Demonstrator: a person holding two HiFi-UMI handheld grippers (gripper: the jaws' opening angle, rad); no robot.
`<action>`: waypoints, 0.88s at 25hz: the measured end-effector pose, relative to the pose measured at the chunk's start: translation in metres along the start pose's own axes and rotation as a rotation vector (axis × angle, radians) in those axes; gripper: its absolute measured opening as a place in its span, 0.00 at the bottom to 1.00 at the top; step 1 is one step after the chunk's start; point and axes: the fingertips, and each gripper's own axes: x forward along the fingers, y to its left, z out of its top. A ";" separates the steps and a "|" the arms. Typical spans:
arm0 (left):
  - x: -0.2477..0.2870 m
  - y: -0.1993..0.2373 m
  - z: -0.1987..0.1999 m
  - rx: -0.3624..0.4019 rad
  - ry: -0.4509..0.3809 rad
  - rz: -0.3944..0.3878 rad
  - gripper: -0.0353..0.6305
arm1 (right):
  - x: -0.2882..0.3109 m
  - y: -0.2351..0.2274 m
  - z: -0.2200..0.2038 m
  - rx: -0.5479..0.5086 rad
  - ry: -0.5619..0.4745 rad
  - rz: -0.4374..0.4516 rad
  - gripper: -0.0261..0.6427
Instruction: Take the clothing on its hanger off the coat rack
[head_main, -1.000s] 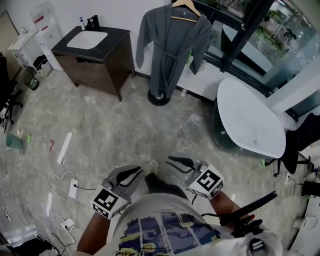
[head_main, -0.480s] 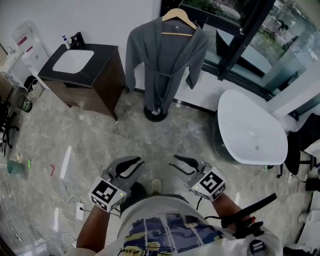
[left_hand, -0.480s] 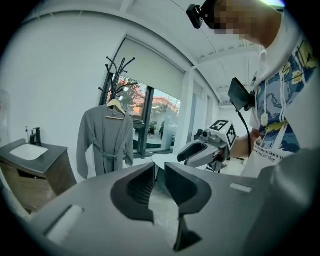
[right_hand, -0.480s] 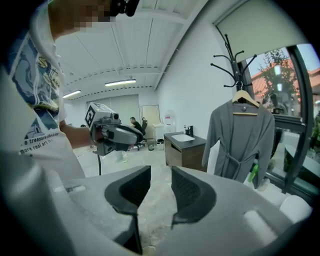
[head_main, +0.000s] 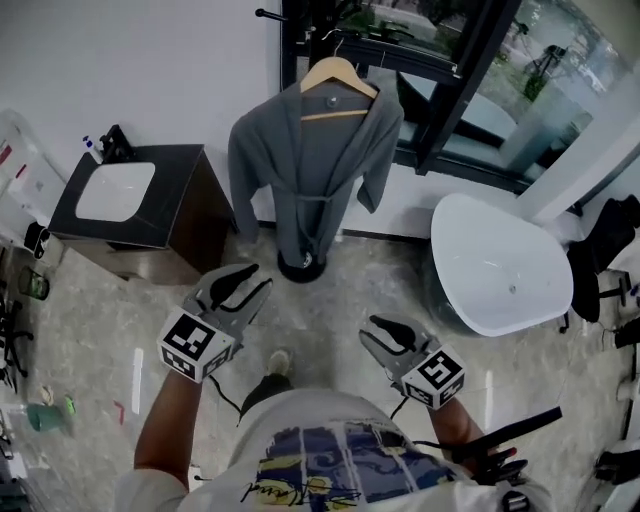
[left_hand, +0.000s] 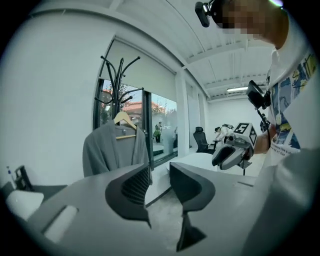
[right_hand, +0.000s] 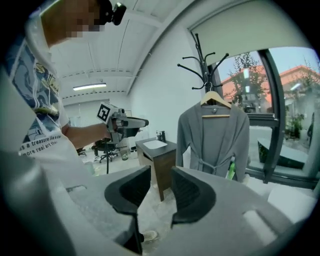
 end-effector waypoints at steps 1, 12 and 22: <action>0.006 0.024 0.010 0.031 0.001 -0.002 0.25 | 0.008 -0.005 0.007 0.007 -0.012 -0.026 0.22; 0.120 0.217 0.097 0.199 0.038 -0.074 0.42 | 0.036 -0.026 0.007 0.172 -0.046 -0.291 0.22; 0.216 0.259 0.096 0.152 0.224 -0.270 0.55 | 0.013 -0.028 0.000 0.254 -0.036 -0.483 0.22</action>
